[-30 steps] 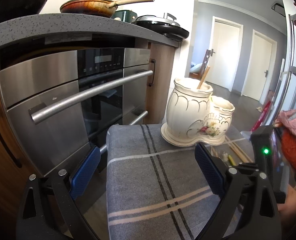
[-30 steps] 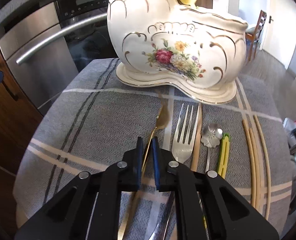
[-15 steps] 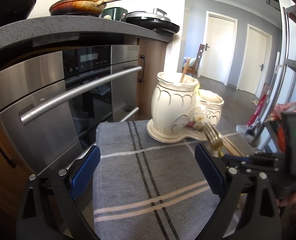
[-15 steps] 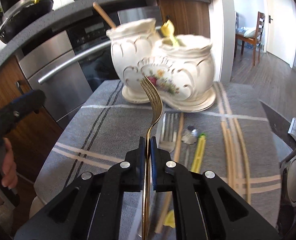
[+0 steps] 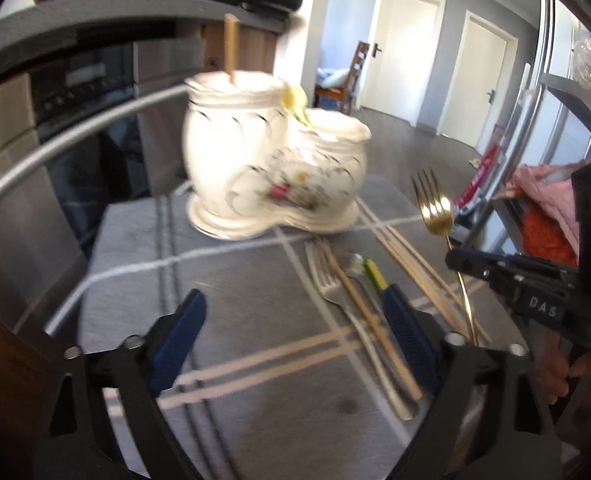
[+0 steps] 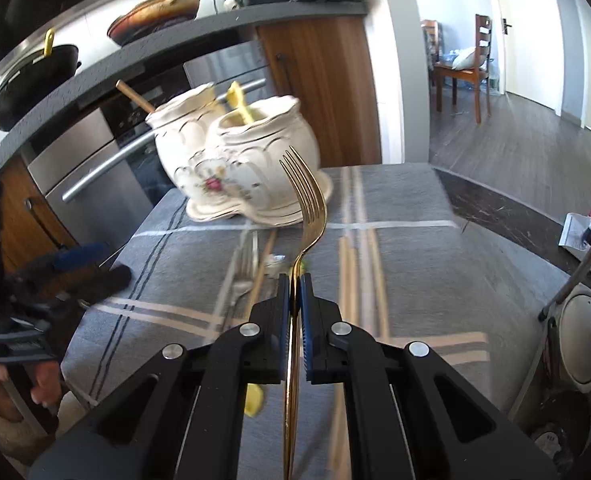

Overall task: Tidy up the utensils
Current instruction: 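Lift the gold fork with the right tool while the left tool grasps another wooden chopstick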

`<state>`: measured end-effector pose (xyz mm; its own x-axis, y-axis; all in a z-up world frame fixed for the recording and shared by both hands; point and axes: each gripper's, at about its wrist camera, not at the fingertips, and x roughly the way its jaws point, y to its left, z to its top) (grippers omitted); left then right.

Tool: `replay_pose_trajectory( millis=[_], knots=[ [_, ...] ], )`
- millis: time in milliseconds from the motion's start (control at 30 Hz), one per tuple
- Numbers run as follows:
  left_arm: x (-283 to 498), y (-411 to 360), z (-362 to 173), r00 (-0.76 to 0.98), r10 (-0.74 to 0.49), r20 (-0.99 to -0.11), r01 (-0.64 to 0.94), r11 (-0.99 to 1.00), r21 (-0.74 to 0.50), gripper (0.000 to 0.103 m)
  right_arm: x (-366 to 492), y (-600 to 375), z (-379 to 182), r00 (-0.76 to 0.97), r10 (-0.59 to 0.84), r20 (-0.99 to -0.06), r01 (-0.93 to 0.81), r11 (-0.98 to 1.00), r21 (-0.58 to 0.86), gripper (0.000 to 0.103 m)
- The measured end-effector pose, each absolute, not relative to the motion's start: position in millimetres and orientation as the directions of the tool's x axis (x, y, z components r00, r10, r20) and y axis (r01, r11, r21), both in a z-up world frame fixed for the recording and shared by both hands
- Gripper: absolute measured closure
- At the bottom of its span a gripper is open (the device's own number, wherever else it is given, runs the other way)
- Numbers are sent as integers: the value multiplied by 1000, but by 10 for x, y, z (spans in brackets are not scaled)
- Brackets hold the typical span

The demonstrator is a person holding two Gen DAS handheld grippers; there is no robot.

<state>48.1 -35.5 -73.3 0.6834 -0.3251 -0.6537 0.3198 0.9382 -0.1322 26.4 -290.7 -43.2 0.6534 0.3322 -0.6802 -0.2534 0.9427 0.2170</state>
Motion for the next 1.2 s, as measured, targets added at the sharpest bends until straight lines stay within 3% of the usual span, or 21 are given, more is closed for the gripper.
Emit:
replay_pose_trajectory(
  millis=[33, 133, 233, 300, 667, 733, 867, 1033, 1200],
  knots=[
    [506, -429, -780, 659, -333, -674, 325, 935, -144, 47, 249, -2952, -421, 659, 330, -675, -250, 944, 217, 97],
    [589, -653, -918, 571, -374, -730, 336, 919, -208, 70, 206, -3066, -395, 673, 329, -663, -245, 944, 219, 97],
    [644, -843, -975, 532, -393, -750, 340, 910, -236, 89, 188, -3147, -376, 680, 340, -650, -246, 940, 235, 97],
    [693, -976, -1022, 524, -363, -770, 328, 921, -210, 96, 189, -3170, -368, 685, 345, -642, -250, 939, 237, 97],
    [864, -1315, -1226, 523, -152, -839, 242, 970, -25, 98, 143, -3258, -296, 699, 403, -591, -302, 915, 267, 98],
    [894, -1347, -1227, 523, -130, -842, 233, 973, -6, 92, 136, -3267, -272, 702, 414, -580, -311, 910, 273, 98],
    [955, -1445, -1239, 532, -72, -844, 226, 972, 60, 90, 123, -3268, -239, 707, 423, -567, -320, 906, 277, 98],
    [1043, -1463, -1236, 542, -62, -838, 212, 975, 65, 94, 91, -3263, -198, 714, 433, -550, -333, 901, 277, 98],
    [1062, -1342, -1187, 524, -168, -835, 230, 972, -52, 96, 63, -3264, -138, 726, 434, -533, -337, 901, 275, 98]
  ],
)
